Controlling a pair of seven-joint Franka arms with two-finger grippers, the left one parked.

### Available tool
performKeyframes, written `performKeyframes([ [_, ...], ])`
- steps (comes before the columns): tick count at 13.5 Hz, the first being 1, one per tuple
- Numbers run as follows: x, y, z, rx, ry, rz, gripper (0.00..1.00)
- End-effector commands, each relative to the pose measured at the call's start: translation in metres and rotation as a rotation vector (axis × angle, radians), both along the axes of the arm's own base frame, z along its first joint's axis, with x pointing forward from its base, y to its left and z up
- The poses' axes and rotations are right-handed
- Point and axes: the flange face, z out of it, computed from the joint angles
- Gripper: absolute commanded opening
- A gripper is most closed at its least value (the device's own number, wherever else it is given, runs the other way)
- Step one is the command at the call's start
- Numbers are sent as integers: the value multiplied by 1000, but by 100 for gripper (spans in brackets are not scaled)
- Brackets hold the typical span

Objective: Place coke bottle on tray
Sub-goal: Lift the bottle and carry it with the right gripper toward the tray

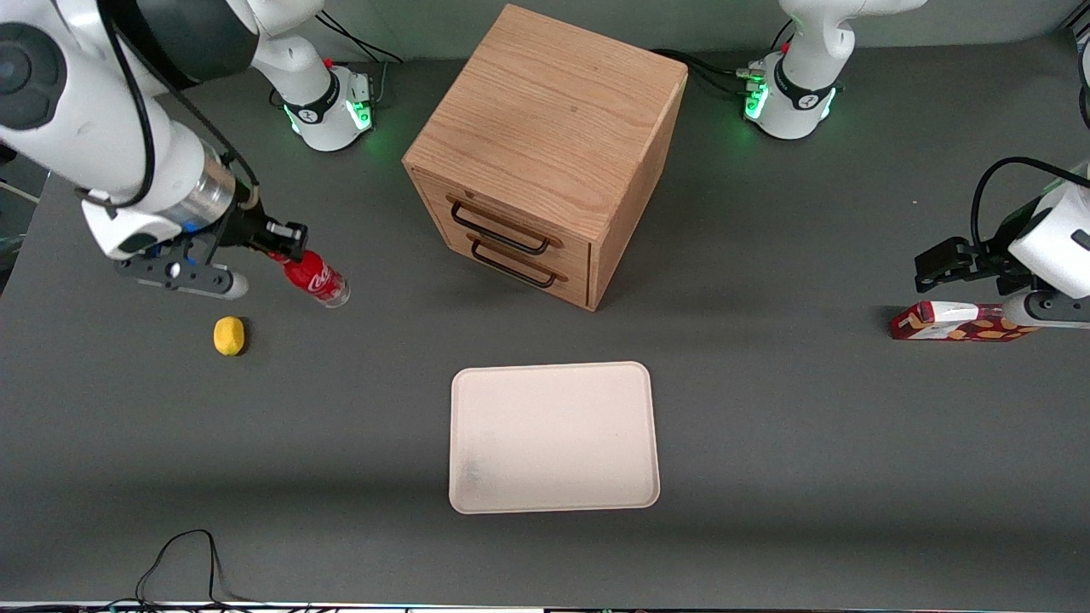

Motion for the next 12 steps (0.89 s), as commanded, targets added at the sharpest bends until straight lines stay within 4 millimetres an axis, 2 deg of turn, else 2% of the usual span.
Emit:
performKeyframes([
  [1,49,11,2,2,-13,-15,0],
  [6,113,50,-71,36,-108,-16,0],
  [12,149,84,-142,90,-224,2,0],
])
